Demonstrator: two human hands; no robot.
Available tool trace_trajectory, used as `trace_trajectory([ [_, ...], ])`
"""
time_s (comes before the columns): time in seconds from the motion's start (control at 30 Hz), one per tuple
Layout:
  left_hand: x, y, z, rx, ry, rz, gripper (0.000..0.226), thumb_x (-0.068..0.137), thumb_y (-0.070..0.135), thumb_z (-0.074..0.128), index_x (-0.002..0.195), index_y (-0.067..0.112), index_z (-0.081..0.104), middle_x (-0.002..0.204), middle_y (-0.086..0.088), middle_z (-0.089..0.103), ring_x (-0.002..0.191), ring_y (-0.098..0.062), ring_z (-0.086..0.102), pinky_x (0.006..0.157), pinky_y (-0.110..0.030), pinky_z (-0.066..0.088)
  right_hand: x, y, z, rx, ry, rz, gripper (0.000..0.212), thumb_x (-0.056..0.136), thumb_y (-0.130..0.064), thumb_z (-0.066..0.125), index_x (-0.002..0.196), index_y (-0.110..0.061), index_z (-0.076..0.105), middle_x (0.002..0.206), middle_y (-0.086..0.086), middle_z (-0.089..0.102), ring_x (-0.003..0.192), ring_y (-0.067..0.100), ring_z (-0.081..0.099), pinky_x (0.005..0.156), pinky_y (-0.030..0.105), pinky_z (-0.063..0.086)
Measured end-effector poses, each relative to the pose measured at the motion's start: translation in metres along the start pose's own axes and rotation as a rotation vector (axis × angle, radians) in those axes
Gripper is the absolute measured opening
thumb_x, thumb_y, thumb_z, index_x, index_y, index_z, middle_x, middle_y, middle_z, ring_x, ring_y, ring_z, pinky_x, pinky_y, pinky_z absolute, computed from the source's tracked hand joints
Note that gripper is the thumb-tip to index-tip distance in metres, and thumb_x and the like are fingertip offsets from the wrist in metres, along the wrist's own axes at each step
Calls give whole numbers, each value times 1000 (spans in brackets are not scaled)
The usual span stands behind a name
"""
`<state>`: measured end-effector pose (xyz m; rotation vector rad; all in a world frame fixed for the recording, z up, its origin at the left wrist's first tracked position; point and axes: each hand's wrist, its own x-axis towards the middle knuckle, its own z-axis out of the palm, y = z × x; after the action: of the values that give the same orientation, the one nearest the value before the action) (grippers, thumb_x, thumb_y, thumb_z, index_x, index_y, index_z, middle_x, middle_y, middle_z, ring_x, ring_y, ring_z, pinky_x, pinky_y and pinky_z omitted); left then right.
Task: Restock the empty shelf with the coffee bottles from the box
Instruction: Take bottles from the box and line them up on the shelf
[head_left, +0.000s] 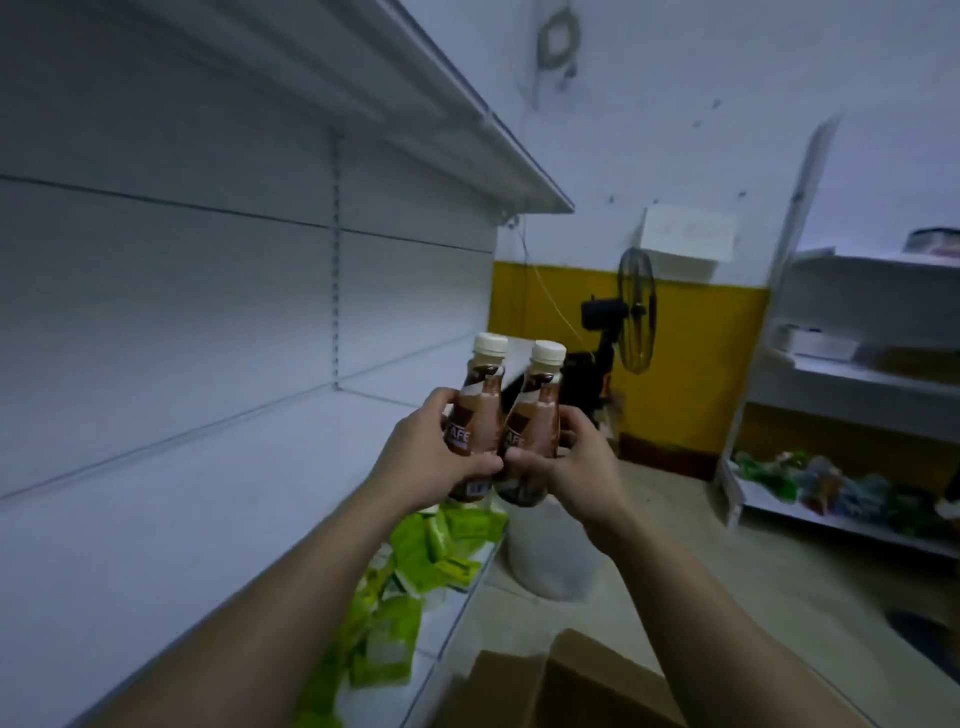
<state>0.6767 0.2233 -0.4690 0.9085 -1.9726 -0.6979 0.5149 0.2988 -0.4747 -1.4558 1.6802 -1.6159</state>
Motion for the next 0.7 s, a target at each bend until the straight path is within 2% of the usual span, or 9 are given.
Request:
trace_trajectory([
  [0.1, 0, -14, -38, 64, 81, -60, 70, 61, 33, 88, 118, 29, 48, 98, 14, 58, 80, -3, 58, 62, -12, 43, 23, -14, 36, 21, -93, -53, 58, 65, -15, 88, 112, -23, 55, 101, -4, 68, 89, 8, 67, 76, 29, 56],
  [0.2, -11, -31, -80, 156, 159, -140, 74, 58, 35, 89, 119, 32, 47, 104, 9, 62, 85, -7, 62, 74, -26, 53, 39, -23, 81, 68, -241, -90, 61, 64, -14, 88, 113, -22, 54, 103, 0, 67, 88, 13, 68, 75, 32, 58],
  [0.33, -42, -43, -138, 335, 303, -270, 77, 57, 37, 89, 121, 31, 47, 98, 9, 61, 84, -11, 61, 72, -24, 47, 41, -35, 150, 174, -444, -116, 58, 61, -19, 89, 108, -28, 55, 104, 0, 67, 91, 17, 69, 81, 45, 58],
  [0.47, -84, -55, -181, 466, 385, -423, 78, 54, 42, 89, 119, 31, 47, 98, 8, 64, 80, -9, 63, 69, -26, 51, 22, -49, 212, 244, -626, -108, 60, 61, -17, 89, 108, -26, 53, 104, -1, 66, 93, 19, 68, 82, 47, 58],
  [0.57, -119, -62, -214, 548, 442, -497, 77, 54, 40, 89, 117, 30, 45, 93, 12, 61, 77, -4, 60, 59, -17, 43, -1, -62, 259, 292, -747, -107, 59, 63, -12, 88, 107, -26, 52, 101, -2, 67, 92, 18, 68, 83, 44, 58],
  [0.63, -134, -70, -230, 606, 480, -538, 78, 53, 42, 89, 115, 28, 43, 96, 12, 60, 82, -8, 61, 63, -20, 45, -11, -70, 286, 287, -804, -106, 57, 63, -10, 88, 105, -26, 52, 98, -3, 68, 91, 16, 68, 83, 41, 58],
  [0.7, -142, -80, -242, 638, 515, -606, 73, 52, 48, 88, 106, 28, 42, 95, 13, 58, 83, -8, 59, 64, -23, 46, -17, -74, 310, 278, -829, -98, 58, 61, -10, 88, 105, -25, 53, 96, -4, 69, 89, 15, 69, 83, 42, 58],
])
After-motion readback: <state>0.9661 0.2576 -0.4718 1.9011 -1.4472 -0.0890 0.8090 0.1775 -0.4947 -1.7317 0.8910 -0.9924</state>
